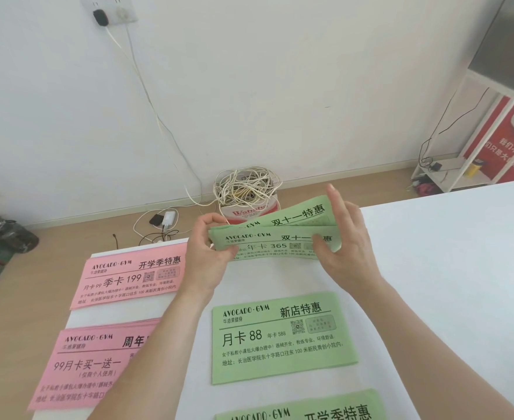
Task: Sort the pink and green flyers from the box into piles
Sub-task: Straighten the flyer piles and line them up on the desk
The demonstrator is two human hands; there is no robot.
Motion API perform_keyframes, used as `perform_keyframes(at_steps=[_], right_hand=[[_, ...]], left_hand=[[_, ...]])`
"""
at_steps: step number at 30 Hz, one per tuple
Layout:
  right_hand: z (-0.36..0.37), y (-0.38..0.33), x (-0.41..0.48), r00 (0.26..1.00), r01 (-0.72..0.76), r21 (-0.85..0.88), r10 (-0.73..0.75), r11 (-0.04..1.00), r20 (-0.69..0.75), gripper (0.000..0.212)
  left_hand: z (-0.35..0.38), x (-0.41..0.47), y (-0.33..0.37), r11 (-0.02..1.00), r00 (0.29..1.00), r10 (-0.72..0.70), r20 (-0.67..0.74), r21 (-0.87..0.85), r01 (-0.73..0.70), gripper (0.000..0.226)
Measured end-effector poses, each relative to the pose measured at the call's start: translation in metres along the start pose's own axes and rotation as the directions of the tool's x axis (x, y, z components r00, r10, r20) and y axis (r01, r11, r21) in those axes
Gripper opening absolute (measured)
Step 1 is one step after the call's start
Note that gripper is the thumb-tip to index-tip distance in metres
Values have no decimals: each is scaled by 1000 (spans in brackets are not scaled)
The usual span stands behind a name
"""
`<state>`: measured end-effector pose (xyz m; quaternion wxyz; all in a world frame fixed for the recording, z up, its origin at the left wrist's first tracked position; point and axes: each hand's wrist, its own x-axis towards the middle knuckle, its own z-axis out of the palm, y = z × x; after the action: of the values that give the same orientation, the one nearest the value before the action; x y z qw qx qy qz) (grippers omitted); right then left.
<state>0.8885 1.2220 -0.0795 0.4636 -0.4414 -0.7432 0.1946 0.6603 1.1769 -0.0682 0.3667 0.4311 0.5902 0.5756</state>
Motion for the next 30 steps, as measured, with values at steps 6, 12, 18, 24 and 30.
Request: perform_keyframes(at_steps=[6,12,18,24,30], right_hand=[[-4,-4,2,997,63,-135,-58,989,43,90],[3,6,-2,992,-105,19,106,994,-69,45],[11,-9,-3,880,-398,579,474,711,23,64],[18,-8,-6,966,-241,252,256,937,-25,82],[19,4,-12,995,-99,-38,98,994,-25,57]], left_hand=[[-3,-4,-6,887,972,201,119,399,-232,77],[-5,-4,-9,889,975,207,79,401,-221,60],[8,-5,-5,999,1000,-5,8,49,4,68],[7,-6,-7,997,999,6,-37,77,-3,63],[5,-11,-2,950,985,158,63,263,-169,69]])
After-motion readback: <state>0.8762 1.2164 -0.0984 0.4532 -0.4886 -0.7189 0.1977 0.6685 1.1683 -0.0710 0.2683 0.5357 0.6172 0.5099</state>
